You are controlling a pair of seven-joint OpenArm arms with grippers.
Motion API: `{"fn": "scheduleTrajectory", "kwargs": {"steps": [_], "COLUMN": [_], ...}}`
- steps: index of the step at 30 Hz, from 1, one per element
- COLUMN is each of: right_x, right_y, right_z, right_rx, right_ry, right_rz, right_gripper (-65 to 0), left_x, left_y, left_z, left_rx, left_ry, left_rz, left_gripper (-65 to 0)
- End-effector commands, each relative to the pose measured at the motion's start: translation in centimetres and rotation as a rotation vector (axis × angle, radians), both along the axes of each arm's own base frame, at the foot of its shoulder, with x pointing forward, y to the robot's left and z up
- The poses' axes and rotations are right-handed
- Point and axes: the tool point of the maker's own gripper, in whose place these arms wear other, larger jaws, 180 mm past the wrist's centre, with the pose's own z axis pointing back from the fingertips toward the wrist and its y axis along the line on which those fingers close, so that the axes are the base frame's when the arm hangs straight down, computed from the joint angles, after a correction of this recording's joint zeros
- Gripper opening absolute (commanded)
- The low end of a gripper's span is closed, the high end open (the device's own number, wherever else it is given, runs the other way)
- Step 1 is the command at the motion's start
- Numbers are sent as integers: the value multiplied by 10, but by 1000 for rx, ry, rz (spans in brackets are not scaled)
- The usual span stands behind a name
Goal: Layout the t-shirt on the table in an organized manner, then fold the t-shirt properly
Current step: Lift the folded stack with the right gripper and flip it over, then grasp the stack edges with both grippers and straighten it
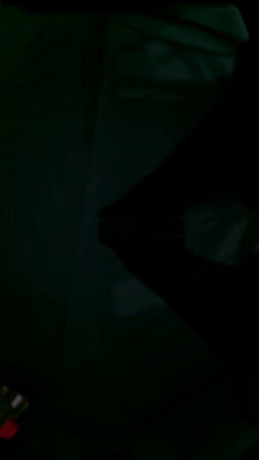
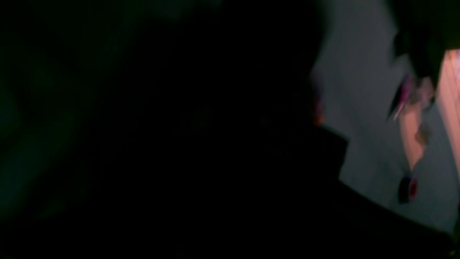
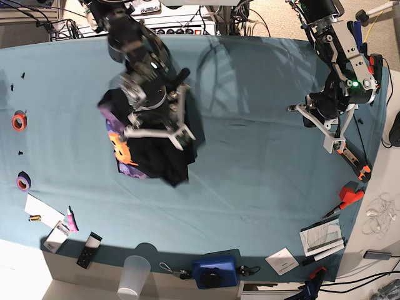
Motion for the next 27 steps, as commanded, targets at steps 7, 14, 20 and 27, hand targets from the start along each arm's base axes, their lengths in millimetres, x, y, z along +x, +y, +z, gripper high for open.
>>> {"fn": "scheduleTrajectory", "kwargs": {"steps": [7, 14, 20, 27], "right_x": [-4, -11, 6, 10], "right_y": [5, -10, -53, -128], "right_z": [18, 11, 28, -5], "right_rx": [38, -28, -27, 123], "right_ry": [-57, -43, -146, 6], "right_rz": [17, -40, -228, -451], "right_gripper": [-483, -437, -459, -636], "left_x": [8, 8, 9, 5], "left_y": [0, 0, -4, -71], "left_z": [11, 11, 12, 39], "left_rx": [2, 3, -21, -259], "left_ry": [-48, -47, -53, -163], "left_rz": [-4, -4, -12, -306], "left_gripper": [-650, -650, -650, -650]}}
